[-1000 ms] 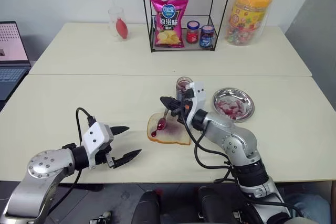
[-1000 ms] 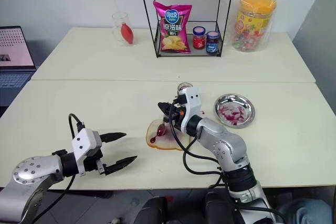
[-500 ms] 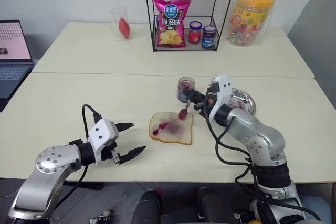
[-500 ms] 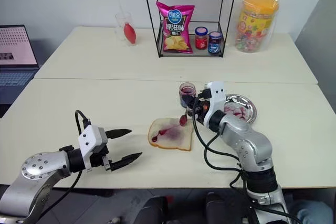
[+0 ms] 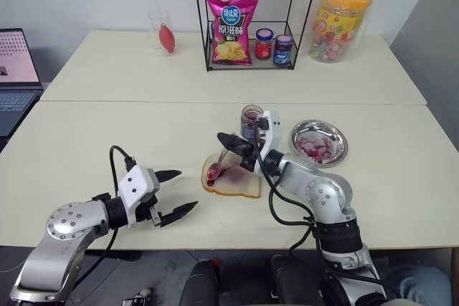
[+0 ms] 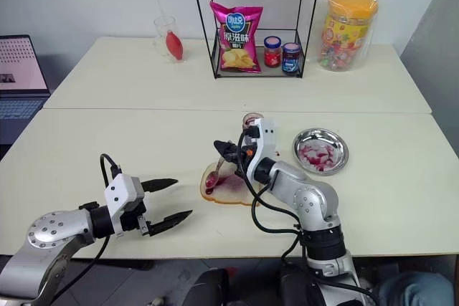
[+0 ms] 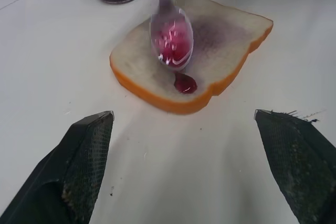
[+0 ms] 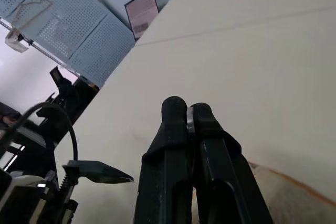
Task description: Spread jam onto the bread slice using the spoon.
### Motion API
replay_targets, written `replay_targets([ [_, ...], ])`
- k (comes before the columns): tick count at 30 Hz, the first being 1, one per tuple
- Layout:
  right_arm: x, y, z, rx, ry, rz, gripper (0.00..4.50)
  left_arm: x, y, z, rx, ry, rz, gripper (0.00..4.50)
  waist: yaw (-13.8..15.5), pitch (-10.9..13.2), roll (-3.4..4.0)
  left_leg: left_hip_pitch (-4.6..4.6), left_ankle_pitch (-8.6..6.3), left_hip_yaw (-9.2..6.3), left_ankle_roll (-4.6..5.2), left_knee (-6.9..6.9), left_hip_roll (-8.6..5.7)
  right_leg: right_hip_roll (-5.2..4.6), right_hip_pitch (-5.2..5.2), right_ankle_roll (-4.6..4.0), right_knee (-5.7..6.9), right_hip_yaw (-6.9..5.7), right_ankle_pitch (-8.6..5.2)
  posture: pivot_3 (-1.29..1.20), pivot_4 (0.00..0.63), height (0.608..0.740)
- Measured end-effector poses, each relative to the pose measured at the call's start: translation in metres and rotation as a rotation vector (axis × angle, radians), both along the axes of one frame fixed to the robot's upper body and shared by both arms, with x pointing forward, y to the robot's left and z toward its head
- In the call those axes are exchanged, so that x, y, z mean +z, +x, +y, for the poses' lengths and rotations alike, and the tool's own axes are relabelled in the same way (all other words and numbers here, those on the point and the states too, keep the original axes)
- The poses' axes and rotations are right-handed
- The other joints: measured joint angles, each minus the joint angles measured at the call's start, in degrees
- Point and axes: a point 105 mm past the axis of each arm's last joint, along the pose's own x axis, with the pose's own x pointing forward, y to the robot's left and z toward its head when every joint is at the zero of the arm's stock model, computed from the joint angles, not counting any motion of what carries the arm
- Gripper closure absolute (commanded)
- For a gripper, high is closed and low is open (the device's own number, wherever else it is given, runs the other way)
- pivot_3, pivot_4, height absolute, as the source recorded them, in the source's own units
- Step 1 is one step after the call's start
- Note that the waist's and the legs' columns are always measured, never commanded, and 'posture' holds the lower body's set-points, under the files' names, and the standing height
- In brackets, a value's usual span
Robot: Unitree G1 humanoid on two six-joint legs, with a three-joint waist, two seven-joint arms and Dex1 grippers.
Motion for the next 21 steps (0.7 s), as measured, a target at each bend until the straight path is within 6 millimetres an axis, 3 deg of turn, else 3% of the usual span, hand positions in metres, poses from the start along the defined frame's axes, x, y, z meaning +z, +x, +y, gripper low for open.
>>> replay_targets([
  [8,-0.014,0.008,-0.014,-0.053,-0.026,0.02,4.47,0.001,0.0,-0.001,-0.005,0.0,-0.002,0.0,0.0,0.0,0.0,0.0,0.0,0.0,0.0,0.02,-0.01,0.0,0.01,0.01,0.0,0.01,0.01,0.0,0.15,0.74],
  [21,-0.009,0.019,-0.074,-0.212,-0.019,0.038,4.47,0.005,0.005,-0.003,-0.018,-0.003,-0.025,0.0,0.5,0.0,-0.01,0.0,0.0,0.0,0.0,0.06,-0.04,-0.02,0.04,0.03,0.0,0.01,0.03,0.0,0.15,0.74],
])
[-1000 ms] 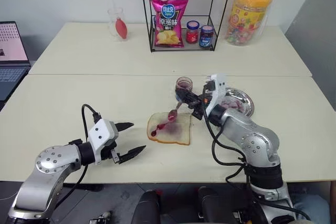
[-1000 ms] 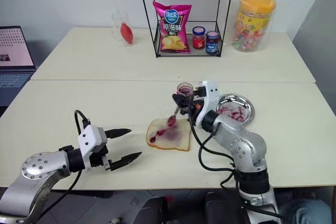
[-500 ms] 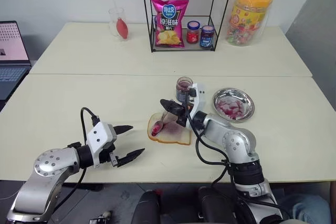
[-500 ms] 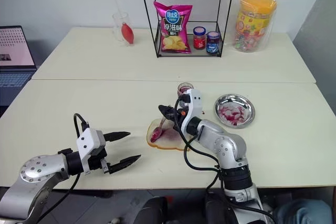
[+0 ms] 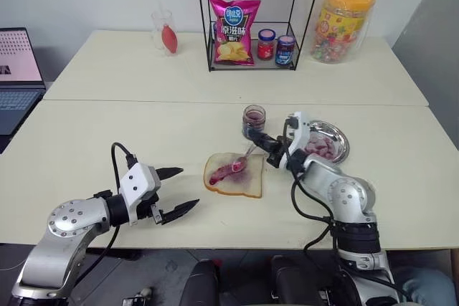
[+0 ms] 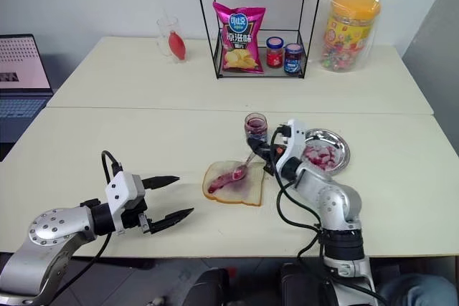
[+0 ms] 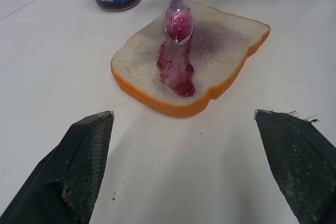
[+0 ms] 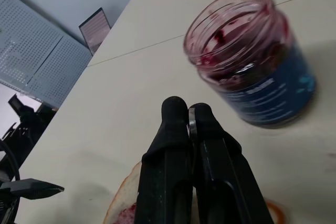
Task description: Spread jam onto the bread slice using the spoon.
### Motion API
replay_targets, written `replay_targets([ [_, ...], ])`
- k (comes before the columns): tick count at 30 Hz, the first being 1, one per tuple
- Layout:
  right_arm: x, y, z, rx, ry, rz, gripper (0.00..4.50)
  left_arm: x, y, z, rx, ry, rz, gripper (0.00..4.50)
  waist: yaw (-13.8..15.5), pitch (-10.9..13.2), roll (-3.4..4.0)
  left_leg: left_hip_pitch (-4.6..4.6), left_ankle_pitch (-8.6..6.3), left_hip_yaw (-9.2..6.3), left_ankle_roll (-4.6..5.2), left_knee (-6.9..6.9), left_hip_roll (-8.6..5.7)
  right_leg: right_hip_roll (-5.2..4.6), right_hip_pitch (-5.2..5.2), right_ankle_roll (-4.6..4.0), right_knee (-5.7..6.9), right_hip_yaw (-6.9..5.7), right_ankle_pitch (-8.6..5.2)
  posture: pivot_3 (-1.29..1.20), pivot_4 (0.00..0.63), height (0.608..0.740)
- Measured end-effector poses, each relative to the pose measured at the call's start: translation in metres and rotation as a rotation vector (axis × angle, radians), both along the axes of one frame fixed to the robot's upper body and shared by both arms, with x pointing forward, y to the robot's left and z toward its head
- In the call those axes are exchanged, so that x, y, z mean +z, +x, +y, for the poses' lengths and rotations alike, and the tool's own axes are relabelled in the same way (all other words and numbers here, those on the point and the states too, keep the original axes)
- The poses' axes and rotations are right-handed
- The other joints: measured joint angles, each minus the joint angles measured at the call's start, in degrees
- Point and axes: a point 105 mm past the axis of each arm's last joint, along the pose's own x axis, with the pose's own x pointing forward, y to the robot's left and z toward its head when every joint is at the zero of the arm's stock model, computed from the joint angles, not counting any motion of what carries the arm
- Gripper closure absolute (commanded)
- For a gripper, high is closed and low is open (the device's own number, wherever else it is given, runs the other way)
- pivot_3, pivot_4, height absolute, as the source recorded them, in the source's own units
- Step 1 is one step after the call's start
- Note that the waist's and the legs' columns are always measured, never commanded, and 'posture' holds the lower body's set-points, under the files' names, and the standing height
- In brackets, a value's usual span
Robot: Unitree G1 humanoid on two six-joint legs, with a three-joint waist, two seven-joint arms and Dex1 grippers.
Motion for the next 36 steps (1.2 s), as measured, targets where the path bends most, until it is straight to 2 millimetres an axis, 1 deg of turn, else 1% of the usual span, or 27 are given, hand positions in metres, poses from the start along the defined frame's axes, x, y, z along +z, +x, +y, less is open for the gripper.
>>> replay_targets([
  [2,0.005,-0.002,-0.005,-0.01,0.0,-0.005,4.47,0.002,0.002,-0.002,-0.006,0.0,-0.012,0.0,0.0,0.0,0.0,0.0,0.0,0.0,0.0,0.0,0.0,0.0,0.0,0.0,0.0,0.01,0.0,0.0,0.15,0.74],
  [4,0.011,-0.007,-0.003,0.005,0.019,-0.007,4.47,0.003,0.002,-0.002,-0.01,0.0,-0.021,0.0,-0.1,0.0,0.0,0.0,0.0,0.0,0.0,-0.02,0.02,0.01,-0.01,0.0,0.01,0.01,0.0,0.0,0.15,0.74],
  [7,0.019,-0.015,0.013,0.057,0.069,-0.01,4.47,0.003,0.002,-0.003,-0.015,0.001,-0.021,0.0,-0.5,0.0,0.01,0.02,0.0,0.0,0.0,-0.05,0.06,0.05,-0.03,-0.02,0.02,0.0,-0.01,0.0,0.15,0.74],
  [9,0.021,-0.021,0.03,0.105,0.092,0.001,4.47,0.003,0.003,-0.005,-0.021,0.001,-0.022,0.0,-0.8,0.0,0.01,0.02,0.0,-0.01,0.0,-0.06,0.08,0.07,-0.03,-0.03,0.04,0.0,-0.02,0.0,0.15,0.74],
  [13,0.013,-0.025,0.055,0.161,0.076,0.028,4.47,0.006,0.004,-0.006,-0.024,0.001,-0.032,0.0,-1.0,0.0,0.0,0.01,0.0,0.0,0.0,-0.04,0.05,0.05,-0.03,-0.03,0.03,0.01,-0.01,0.0,0.15,0.74],
  [17,0.0,-0.023,0.067,0.173,0.06,0.062,4.47,0.005,0.004,-0.007,-0.027,0.0,-0.028,0.0,-0.9,0.0,0.0,0.0,0.0,0.0,0.0,-0.04,0.04,0.04,-0.03,-0.03,0.02,0.01,-0.01,0.0,0.15,0.74],
  [19,-0.002,-0.024,0.07,0.183,0.057,0.067,4.47,0.004,0.003,-0.007,-0.027,0.001,-0.027,0.0,-1.0,0.0,0.0,0.01,0.0,0.0,0.0,-0.04,0.04,0.04,-0.03,-0.03,0.02,0.01,-0.01,0.0,0.15,0.74],
  [22,-0.004,-0.023,0.07,0.184,0.05,0.065,4.47,0.004,0.003,-0.007,-0.026,0.001,-0.025,0.0,-1.0,0.0,0.0,0.01,0.0,-0.01,0.0,-0.04,0.05,0.04,-0.03,-0.03,0.02,0.0,-0.02,0.0,0.15,0.74],
  [27,-0.007,-0.018,0.06,0.158,0.027,0.046,4.47,0.0,0.001,-0.007,-0.028,0.002,-0.012,0.0,-0.9,0.0,0.0,0.01,0.0,0.0,0.0,-0.04,0.04,0.04,-0.03,-0.03,0.02,0.0,-0.01,0.0,0.15,0.74],
  [31,-0.008,-0.014,0.048,0.129,0.02,0.045,4.47,-0.001,0.0,-0.009,-0.032,0.002,-0.007,0.0,-0.9,0.0,0.0,0.01,0.0,0.0,0.0,-0.02,0.04,0.04,-0.02,-0.02,0.03,0.0,-0.01,0.0,0.15,0.74],
  [36,-0.012,-0.009,0.02,0.058,0.034,0.058,4.47,0.0,0.0,-0.009,-0.036,0.003,-0.014,0.0,-0.5,0.0,-0.01,0.01,0.0,0.0,0.0,-0.01,0.01,0.02,0.0,-0.02,0.02,0.01,-0.01,0.0,0.15,0.74],
])
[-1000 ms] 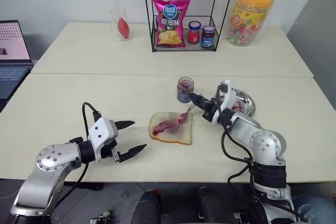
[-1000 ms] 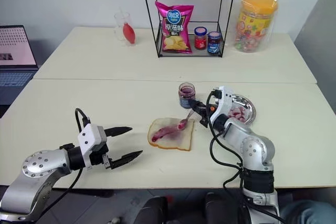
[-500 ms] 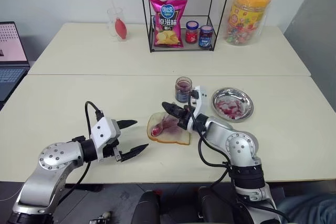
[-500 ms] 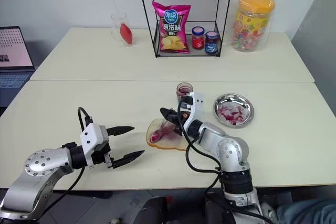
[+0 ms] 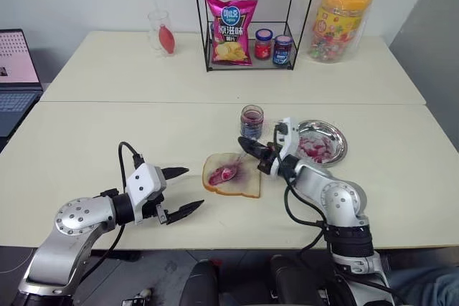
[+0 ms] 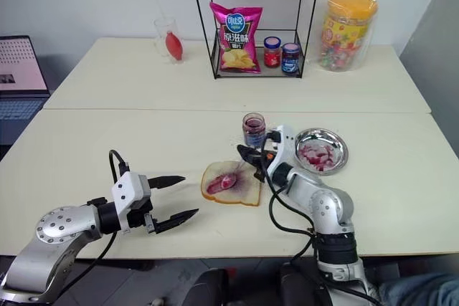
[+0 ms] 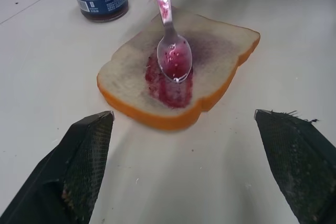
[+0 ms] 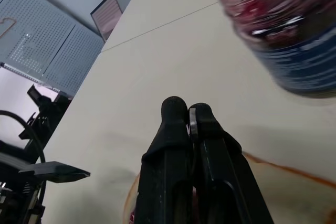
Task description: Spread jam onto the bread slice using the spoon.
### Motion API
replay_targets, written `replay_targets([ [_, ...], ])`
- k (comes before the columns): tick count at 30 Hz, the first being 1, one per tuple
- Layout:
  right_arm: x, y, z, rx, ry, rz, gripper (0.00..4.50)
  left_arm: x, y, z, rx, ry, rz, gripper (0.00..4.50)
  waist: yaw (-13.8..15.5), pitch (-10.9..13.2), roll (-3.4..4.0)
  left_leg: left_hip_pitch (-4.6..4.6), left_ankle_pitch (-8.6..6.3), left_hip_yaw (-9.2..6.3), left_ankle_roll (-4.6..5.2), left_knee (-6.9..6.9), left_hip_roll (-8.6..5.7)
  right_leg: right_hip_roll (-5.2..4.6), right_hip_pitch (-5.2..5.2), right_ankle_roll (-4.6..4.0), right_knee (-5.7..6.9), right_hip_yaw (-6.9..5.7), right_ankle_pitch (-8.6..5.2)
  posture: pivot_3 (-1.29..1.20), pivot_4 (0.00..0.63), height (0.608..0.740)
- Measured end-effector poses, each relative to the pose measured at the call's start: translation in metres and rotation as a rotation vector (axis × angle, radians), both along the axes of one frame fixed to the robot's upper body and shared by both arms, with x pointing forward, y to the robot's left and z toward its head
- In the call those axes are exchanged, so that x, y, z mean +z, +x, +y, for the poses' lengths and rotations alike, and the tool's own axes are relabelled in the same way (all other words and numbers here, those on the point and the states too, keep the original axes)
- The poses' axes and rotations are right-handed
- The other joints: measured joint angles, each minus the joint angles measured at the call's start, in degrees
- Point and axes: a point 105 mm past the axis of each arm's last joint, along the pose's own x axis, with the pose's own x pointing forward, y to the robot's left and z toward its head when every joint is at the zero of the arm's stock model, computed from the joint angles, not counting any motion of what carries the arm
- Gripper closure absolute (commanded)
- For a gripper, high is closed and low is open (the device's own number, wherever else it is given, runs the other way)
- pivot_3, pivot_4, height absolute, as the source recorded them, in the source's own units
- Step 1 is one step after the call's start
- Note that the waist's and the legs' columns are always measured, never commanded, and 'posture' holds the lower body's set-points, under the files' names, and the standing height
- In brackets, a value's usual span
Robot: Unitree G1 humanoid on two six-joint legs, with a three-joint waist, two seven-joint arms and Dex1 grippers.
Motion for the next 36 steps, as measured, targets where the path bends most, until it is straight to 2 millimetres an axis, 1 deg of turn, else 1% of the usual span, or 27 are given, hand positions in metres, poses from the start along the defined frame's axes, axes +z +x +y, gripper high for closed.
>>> replay_targets([
  [2,0.0,0.0,-0.008,-0.017,0.005,0.003,4.47,0.0,0.001,-0.002,-0.005,-0.003,-0.003,0.0,0.1,0.0,0.0,0.0,0.0,0.0,0.0,0.01,0.0,0.0,0.0,0.01,0.0,0.0,0.0,0.0,0.15,0.74],
  [7,-0.001,0.0,-0.02,-0.054,0.02,0.01,4.47,0.004,0.003,-0.005,-0.015,-0.01,-0.029,0.0,0.4,0.0,0.0,0.01,0.0,0.0,0.0,0.03,-0.01,0.0,0.02,0.02,0.0,0.01,0.02,0.0,0.15,0.74],
  [11,0.006,-0.001,-0.032,-0.086,0.057,-0.002,4.47,0.004,0.005,-0.004,0.003,-0.017,-0.035,0.0,0.5,0.0,0.0,-0.01,0.0,0.01,0.0,0.04,-0.02,-0.01,0.02,0.03,-0.01,0.02,0.02,0.0,0.15,0.74],
  [13,0.009,-0.002,-0.033,-0.09,0.067,-0.003,4.47,0.004,0.005,-0.004,0.004,-0.018,-0.035,0.0,0.4,0.0,0.0,0.0,0.0,0.0,0.0,0.02,0.02,0.02,0.01,0.03,0.0,0.01,0.02,0.0,0.15,0.74],
  [17,0.018,-0.005,-0.028,-0.063,0.105,-0.017,4.47,0.006,0.006,-0.002,0.019,-0.046,-0.006,0.0,0.3,0.0,0.01,0.0,0.0,0.0,0.0,0.0,0.05,0.05,-0.01,0.01,0.01,0.0,0.01,0.0,0.15,0.74],
  [19,0.027,-0.008,-0.027,-0.045,0.122,-0.042,4.47,0.011,0.009,-0.004,0.016,-0.061,-0.005,0.0,0.3,0.0,0.01,-0.01,0.0,0.0,0.0,0.02,0.04,0.04,0.0,0.02,0.01,0.0,0.01,0.0,0.15,0.74],
  [21,0.036,-0.007,-0.032,-0.046,0.127,-0.071,4.47,0.022,0.012,-0.009,-0.004,-0.074,-0.025,0.0,0.5,0.0,0.01,-0.04,0.0,-0.01,0.0,0.07,0.01,0.02,0.02,0.04,-0.01,-0.01,0.02,0.0,0.15,0.74],
  [25,0.05,-0.007,-0.055,-0.092,0.137,-0.122,4.47,0.051,0.016,-0.027,-0.074,-0.091,-0.099,0.0,0.7,0.0,0.0,-0.03,0.0,0.03,0.0,0.08,-0.03,0.0,0.03,0.08,-0.04,0.04,0.05,0.0,0.15,0.74],
  [27,0.052,-0.007,-0.061,-0.11,0.144,-0.128,4.47,0.055,0.016,-0.03,-0.085,-0.097,-0.1,0.0,0.6,0.0,0.01,0.01,0.0,0.03,0.01,0.06,0.01,0.05,0.02,0.07,-0.02,0.04,0.04,0.0,0.15,0.74],
  [29,0.06,-0.002,-0.086,-0.217,0.152,-0.16,4.47,0.063,0.024,-0.049,-0.131,-0.061,-0.115,0.0,1.1,0.1,0.06,-0.15,0.01,-0.12,0.01,0.13,-0.01,0.07,-0.03,0.11,0.03,-0.11,0.06,0.0,0.15,0.74],
  [30,0.069,0.0,-0.104,-0.285,0.154,-0.199,4.47,0.07,0.026,-0.061,-0.16,-0.04,-0.135,0.0,1.2,0.1,0.06,-0.08,0.01,-0.09,0.01,0.14,-0.05,0.04,0.08,0.12,0.02,-0.07,0.07,0.0,0.15,0.74],
  [31,0.073,0.001,-0.118,-0.339,0.145,-0.226,4.47,0.074,0.029,-0.07,-0.178,-0.032,-0.15,0.0,1.2,0.1,0.06,-0.07,0.01,-0.06,0.01,0.15,-0.08,0.02,0.09,0.14,-0.02,-0.04,0.08,0.0,0.15,0.74],
  [32,0.075,0.002,-0.137,-0.417,0.119,-0.252,4.47,0.078,0.031,-0.083,-0.207,-0.044,-0.163,0.0,1.3,0.1,0.06,-0.08,0.01,-0.04,0.01,0.16,-0.14,-0.03,0.11,0.19,-0.07,-0.01,0.1,0.0,0.15,0.74],
  [33,0.075,0.002,-0.147,-0.458,0.109,-0.266,4.47,0.079,0.031,-0.091,-0.226,-0.054,-0.162,0.0,1.1,0.0,0.04,-0.07,0.01,0.06,0.01,0.16,-0.13,-0.03,0.1,0.22,-0.11,0.08,0.12,0.0,0.15,0.74],
  [34,0.071,0.003,-0.167,-0.539,0.07,-0.276,4.47,0.076,0.033,-0.108,-0.257,-0.075,-0.145,0.0,1.1,0.0,0.03,-0.07,0.01,0.1,0.01,0.16,-0.16,-0.06,0.11,0.23,-0.12,0.13,0.12,0.0,0.15,0.74],
  [35,0.065,0.005,-0.177,-0.586,0.055,-0.266,4.47,0.071,0.033,-0.118,-0.273,-0.085,-0.13,0.0,1.0,0.0,0.03,-0.08,0.01,0.12,0.01,0.16,-0.16,-0.06,0.09,0.23,-0.12,0.16,0.13,0.0,0.15,0.74],
  [36,0.061,0.006,-0.182,-0.61,0.05,-0.257,4.47,0.066,0.033,-0.123,-0.283,-0.079,-0.11,0.0,0.6,0.0,0.04,-0.04,0.0,0.2,0.01,0.13,-0.12,-0.02,0.03,0.23,-0.08,0.26,0.13,0.0,0.15,0.74],
])
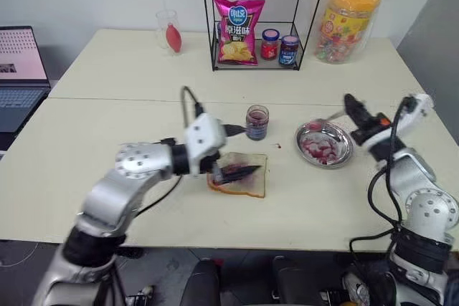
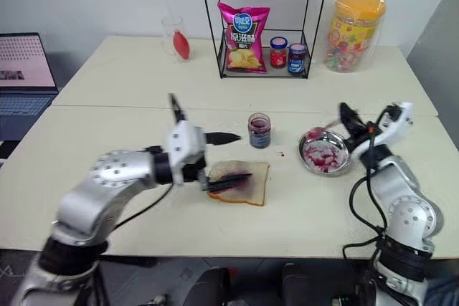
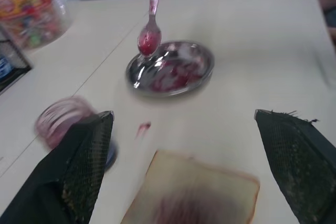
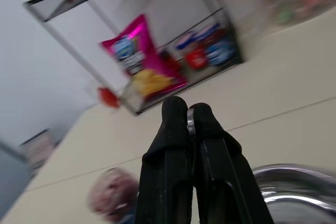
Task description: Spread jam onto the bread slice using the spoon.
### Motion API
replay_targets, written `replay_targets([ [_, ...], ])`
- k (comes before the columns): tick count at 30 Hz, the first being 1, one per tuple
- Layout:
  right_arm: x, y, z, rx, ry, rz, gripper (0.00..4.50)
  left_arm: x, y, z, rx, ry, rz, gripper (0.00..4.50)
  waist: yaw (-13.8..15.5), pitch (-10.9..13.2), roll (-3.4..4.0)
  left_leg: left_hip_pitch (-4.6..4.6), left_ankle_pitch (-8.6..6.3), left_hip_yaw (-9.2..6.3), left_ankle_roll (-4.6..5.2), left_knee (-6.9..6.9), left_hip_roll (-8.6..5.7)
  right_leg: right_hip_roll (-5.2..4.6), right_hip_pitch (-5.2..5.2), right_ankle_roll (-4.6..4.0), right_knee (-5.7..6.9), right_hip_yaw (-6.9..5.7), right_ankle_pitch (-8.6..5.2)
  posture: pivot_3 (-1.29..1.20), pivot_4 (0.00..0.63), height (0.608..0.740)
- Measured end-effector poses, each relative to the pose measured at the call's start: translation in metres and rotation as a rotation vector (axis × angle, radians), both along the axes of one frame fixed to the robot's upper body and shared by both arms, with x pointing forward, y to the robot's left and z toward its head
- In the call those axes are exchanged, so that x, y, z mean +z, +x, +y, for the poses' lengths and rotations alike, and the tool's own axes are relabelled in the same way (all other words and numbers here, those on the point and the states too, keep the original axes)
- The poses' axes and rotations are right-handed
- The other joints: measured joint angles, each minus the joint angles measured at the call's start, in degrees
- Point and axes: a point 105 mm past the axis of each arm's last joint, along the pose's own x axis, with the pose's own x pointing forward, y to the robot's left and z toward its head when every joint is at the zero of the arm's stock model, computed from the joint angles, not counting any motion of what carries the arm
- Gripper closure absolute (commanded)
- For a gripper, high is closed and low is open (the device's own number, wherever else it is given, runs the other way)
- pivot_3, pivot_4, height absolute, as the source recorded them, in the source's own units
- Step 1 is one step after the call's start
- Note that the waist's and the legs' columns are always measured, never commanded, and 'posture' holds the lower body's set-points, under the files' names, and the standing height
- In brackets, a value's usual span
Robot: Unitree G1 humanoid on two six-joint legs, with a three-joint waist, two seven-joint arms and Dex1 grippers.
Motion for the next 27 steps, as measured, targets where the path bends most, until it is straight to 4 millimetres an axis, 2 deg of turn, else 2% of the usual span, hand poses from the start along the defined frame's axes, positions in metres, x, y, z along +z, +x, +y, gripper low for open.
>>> replay_targets([
  [2,-0.014,0.0,-0.01,-0.032,-0.004,0.032,4.47,-0.01,0.009,-0.01,0.016,0.039,0.008,0.0,-0.8,0.0,0.03,0.11,0.0,0.03,0.01,-0.06,0.13,0.18,-0.04,-0.03,0.14,0.11,0.0,0.0,0.15,0.74],
  [6,-0.02,0.003,-0.014,-0.042,0.004,0.03,4.47,-0.007,0.016,-0.03,0.005,0.046,-0.014,0.0,-1.0,0.0,0.07,0.13,0.01,0.01,0.02,-0.02,0.15,0.24,0.0,-0.04,0.17,0.11,0.01,0.0,0.15,0.74],
  [8,-0.03,0.008,-0.02,-0.058,0.017,0.048,4.47,-0.006,0.018,-0.042,-0.006,0.044,-0.02,0.0,-1.0,0.0,0.07,0.13,0.01,0.08,0.02,0.04,0.08,0.19,0.02,0.05,0.13,0.21,0.06,0.0,0.15,0.74],
  [12,-0.05,0.014,-0.026,-0.075,0.055,0.101,4.47,-0.009,0.025,-0.049,0.015,0.056,-0.022,0.0,-1.1,0.0,0.07,0.21,0.01,0.42,0.02,0.03,0.06,0.16,-0.02,0.15,0.1,0.61,0.12,0.0,0.15,0.74],
  [19,-0.061,0.021,-0.024,-0.055,0.036,0.111,2.98,-0.012,0.026,-0.059,0.009,0.071,-0.029,0.0,-1.0,0.0,0.07,0.29,0.01,0.63,0.02,0.03,0.06,0.16,-0.02,0.26,0.07,0.81,0.18,0.0,0.15,0.74],
  [24,-0.06,0.022,-0.029,-0.082,-0.054,0.111,1.82,-0.012,0.026,-0.061,0.009,0.073,-0.035,0.0,-1.0,0.0,0.07,0.32,0.01,0.72,0.02,0.03,0.06,0.15,-0.02,0.29,0.07,0.9,0.19,0.0,0.15,0.74],
  [26,-0.063,0.021,-0.033,-0.105,-0.109,0.119,1.47,-0.012,0.026,-0.061,0.01,0.073,-0.036,0.0,-0.9,0.0,0.07,0.34,0.01,0.77,0.02,0.03,0.06,0.15,-0.02,0.3,0.06,0.95,0.2,0.0,0.15,0.74],
  [27,-0.064,0.02,-0.034,-0.113,-0.129,0.122,1.47,-0.012,0.026,-0.062,0.01,0.072,-0.036,0.0,-1.0,0.0,0.07,0.36,0.01,0.81,0.02,0.03,0.06,0.15,-0.02,0.3,0.07,0.99,0.2,0.0,0.15,0.74],
])
